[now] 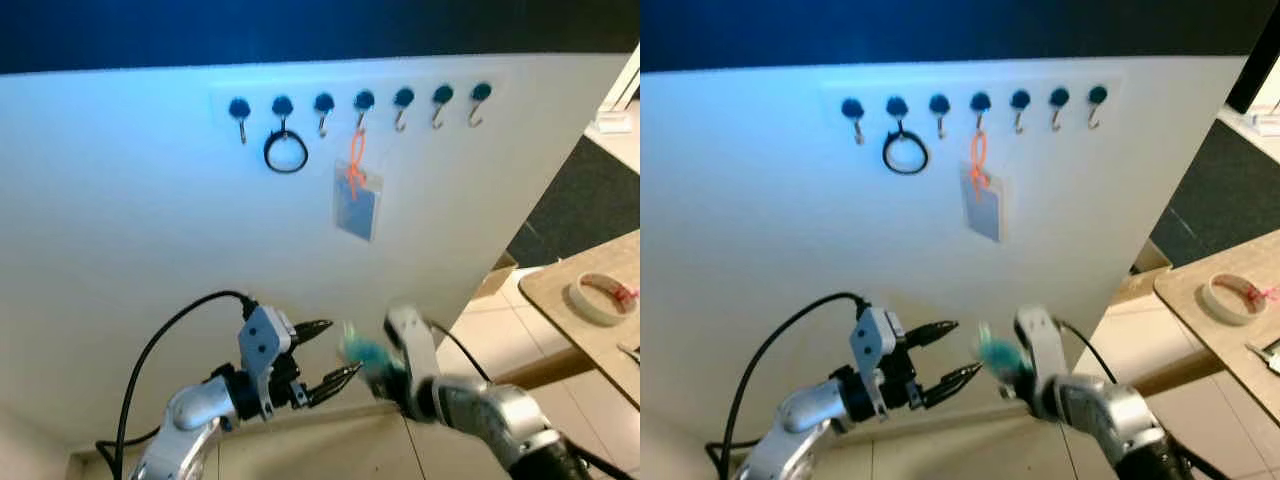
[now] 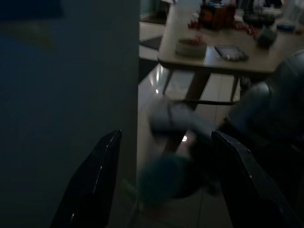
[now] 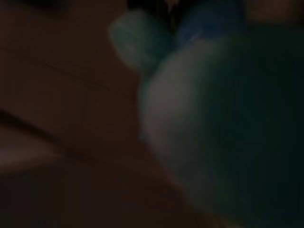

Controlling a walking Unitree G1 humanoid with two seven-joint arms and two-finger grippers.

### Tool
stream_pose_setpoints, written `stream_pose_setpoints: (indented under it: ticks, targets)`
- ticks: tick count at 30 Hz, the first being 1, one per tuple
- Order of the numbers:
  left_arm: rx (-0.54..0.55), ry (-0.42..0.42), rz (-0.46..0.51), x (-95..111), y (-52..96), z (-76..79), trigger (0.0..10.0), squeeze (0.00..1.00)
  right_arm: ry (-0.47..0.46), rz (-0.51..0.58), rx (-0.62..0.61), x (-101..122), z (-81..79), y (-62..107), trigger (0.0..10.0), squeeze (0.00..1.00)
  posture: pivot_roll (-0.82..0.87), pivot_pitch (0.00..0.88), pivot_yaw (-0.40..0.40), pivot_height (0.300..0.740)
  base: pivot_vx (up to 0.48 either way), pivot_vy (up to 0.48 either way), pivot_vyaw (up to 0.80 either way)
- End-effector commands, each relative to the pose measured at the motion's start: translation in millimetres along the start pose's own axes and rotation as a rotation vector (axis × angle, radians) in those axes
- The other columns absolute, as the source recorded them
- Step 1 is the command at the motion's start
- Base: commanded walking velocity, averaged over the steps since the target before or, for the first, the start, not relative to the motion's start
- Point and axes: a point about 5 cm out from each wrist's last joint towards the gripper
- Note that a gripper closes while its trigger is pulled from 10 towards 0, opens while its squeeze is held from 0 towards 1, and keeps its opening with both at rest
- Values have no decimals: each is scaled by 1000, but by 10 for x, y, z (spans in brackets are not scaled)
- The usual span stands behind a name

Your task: Hang keys on a hook

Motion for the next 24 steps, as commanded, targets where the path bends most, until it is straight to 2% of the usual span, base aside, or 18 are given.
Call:
stream_pose_setpoints:
  ticks: [1, 2, 3, 5, 6, 7, 12, 16, 18, 19, 20, 21, 22, 23, 24]
  targets:
    - [-14, -7, -65, -85, 20, 10, 10000, 0, 145, -140, -28, -270, -17, -70, 10000, 0, 67, 102, -13, 740, 0, 0, 0]
    - [-14, -7, -65, -85, 20, 10, 10000, 0, 145, -140, -28, -270, -17, -70, 10000, 0, 67, 102, -13, 740, 0, 0, 0]
    - [-11, -11, -69, -90, 23, 6, 10000, 0, 270, -218, -69, -411, 16, -98, 10000, 0, 67, 102, -15, 740, 0, 0, 0]
    - [-6, -10, -68, -92, 29, 3, 10000, 0, 206, -204, -56, -424, -3, -122, 10000, 0, 67, 104, -15, 740, 0, 0, 0]
    - [-6, -10, -68, -92, 29, 3, 10000, 0, 206, -204, -56, -424, -3, -122, 10000, 0, 67, 104, -15, 740, 0, 0, 0]
    - [-3, -10, -71, -99, 33, 1, 10000, 0, 268, -214, -85, -425, 28, -124, 10000, 0, 66, 105, -15, 740, 0, 0, 0]
    - [13, -18, -107, -144, 45, -10, 10000, 0, 342, -193, -100, -391, 46, -146, 10000, 0, 64, 105, -14, 740, 0, 0, 0]
    - [32, -54, -166, -209, 57, -46, 10000, 0, 317, -119, -99, -334, 23, -205, 10000, 0, 63, 104, -19, 740, 0, 0, 0]
    - [32, -54, -166, -209, 57, -46, 10000, 0, 317, -119, -99, -334, 23, -205, 10000, 0, 63, 104, -19, 740, 0, 0, 0]
    - [41, -62, -182, -226, 61, -61, 10000, 0, 217, -75, -77, -299, -5, -233, 10000, 0, 59, 103, -19, 740, 0, 0, 0]
    - [41, -62, -182, -226, 61, -61, 10000, 0, 217, -75, -77, -299, -5, -233, 10000, 0, 59, 103, -19, 740, 0, 0, 0]
    - [61, -70, -201, -250, 67, -82, 10000, 0, 171, -38, -108, -278, 16, -259, 10000, 0, 60, 104, -19, 740, 0, 0, 0]
    - [82, -76, -221, -273, 73, -104, 10000, 0, -167, 39, -75, -210, -5, -298, 10000, 0, 60, 105, -22, 740, 0, 0, 0]
    - [82, -76, -221, -273, 73, -104, 10000, 0, -167, 39, -75, -210, -5, -298, 10000, 0, 60, 105, -22, 740, 0, 0, 0]
    - [106, -78, -237, -294, 79, -126, 10000, 0, -444, 67, -49, -225, -5, -323, 10000, 0, 60, 104, -22, 740, 0, 0, 0]
Point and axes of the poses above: a point about 5 cm out from each wrist's last joint towards the gripper, its own y axis pointing back from the gripper into the wrist, its own x axis along the axis of the wrist's last joint, z = x × y, and after that the axes turned 7 degrees about y, right-handed
